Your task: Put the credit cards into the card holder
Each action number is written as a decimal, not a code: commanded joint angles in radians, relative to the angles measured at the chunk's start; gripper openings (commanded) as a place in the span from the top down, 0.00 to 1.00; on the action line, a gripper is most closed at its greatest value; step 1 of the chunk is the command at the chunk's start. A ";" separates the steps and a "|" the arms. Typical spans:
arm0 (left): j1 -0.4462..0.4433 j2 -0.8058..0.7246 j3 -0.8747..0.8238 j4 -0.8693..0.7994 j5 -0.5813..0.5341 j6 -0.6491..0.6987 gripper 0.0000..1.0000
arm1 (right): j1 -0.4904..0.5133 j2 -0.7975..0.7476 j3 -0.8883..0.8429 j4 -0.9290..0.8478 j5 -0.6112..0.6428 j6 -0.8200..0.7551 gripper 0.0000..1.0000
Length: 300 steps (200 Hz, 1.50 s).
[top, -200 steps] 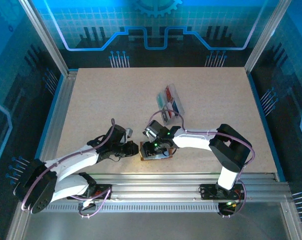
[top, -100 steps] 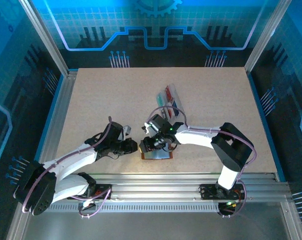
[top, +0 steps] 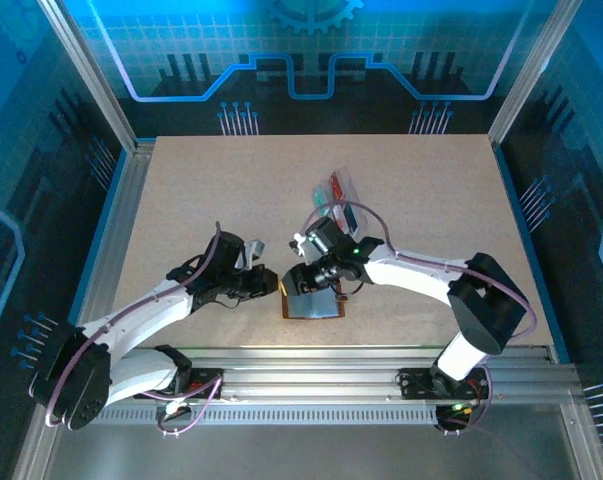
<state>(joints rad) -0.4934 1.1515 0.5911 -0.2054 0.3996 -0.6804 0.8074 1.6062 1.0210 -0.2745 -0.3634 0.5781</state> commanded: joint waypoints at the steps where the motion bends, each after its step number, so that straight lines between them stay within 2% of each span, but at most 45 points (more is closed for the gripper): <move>1: 0.000 0.034 0.047 -0.021 0.048 0.013 0.84 | -0.045 -0.071 -0.012 -0.082 0.063 -0.039 0.54; 28: -0.037 0.101 0.081 0.003 0.048 0.016 0.84 | -0.102 -0.134 0.021 -0.225 0.266 -0.074 0.45; 44: -0.071 0.149 0.104 0.023 0.042 0.016 0.85 | -0.140 -0.163 0.057 -0.306 0.409 -0.092 0.36; 70: -0.114 0.228 0.122 0.066 0.029 0.013 0.86 | -0.197 -0.157 0.138 -0.395 0.636 -0.129 0.30; 113: -0.138 0.325 0.118 0.113 0.016 0.014 0.87 | -0.257 -0.015 0.296 -0.463 0.819 -0.182 0.27; 193: -0.139 0.358 0.049 0.136 -0.026 0.031 0.87 | -0.265 0.266 0.541 -0.519 0.934 -0.256 0.25; 262: -0.138 0.390 0.023 0.176 -0.018 0.024 0.88 | -0.251 0.357 0.575 -0.535 1.024 -0.270 0.26; 300: -0.139 0.392 0.015 0.185 -0.018 0.020 0.88 | -0.249 0.353 0.569 -0.532 1.043 -0.271 0.32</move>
<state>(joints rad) -0.6266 1.5311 0.6254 -0.0372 0.3862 -0.6735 0.5552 1.9530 1.5661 -0.7776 0.6266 0.3126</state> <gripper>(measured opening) 0.125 0.703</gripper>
